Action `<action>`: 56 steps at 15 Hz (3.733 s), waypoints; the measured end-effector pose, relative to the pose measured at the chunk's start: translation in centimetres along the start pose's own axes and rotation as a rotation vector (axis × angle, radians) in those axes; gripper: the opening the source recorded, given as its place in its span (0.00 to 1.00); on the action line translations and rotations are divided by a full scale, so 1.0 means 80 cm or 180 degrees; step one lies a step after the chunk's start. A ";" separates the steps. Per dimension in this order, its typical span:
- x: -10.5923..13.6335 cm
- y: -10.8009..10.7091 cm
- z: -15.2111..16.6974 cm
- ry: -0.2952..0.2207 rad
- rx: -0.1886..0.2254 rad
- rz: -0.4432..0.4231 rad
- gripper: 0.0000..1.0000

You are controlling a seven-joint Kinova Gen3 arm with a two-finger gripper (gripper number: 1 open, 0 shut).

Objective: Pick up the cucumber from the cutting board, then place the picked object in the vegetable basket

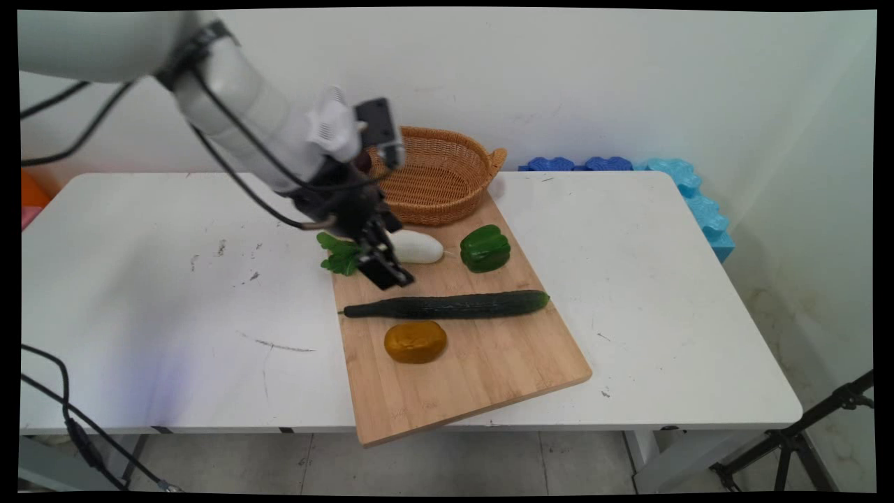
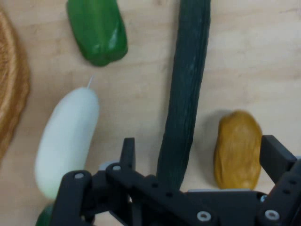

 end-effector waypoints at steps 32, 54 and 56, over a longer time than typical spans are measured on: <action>0.082 0.030 0.224 -0.0407 0.0135 0.0091 0.00; 0.080 -0.081 -0.050 0.0453 0.0863 0.0597 0.00; 0.094 -0.107 -0.056 0.0561 0.0968 0.0451 0.00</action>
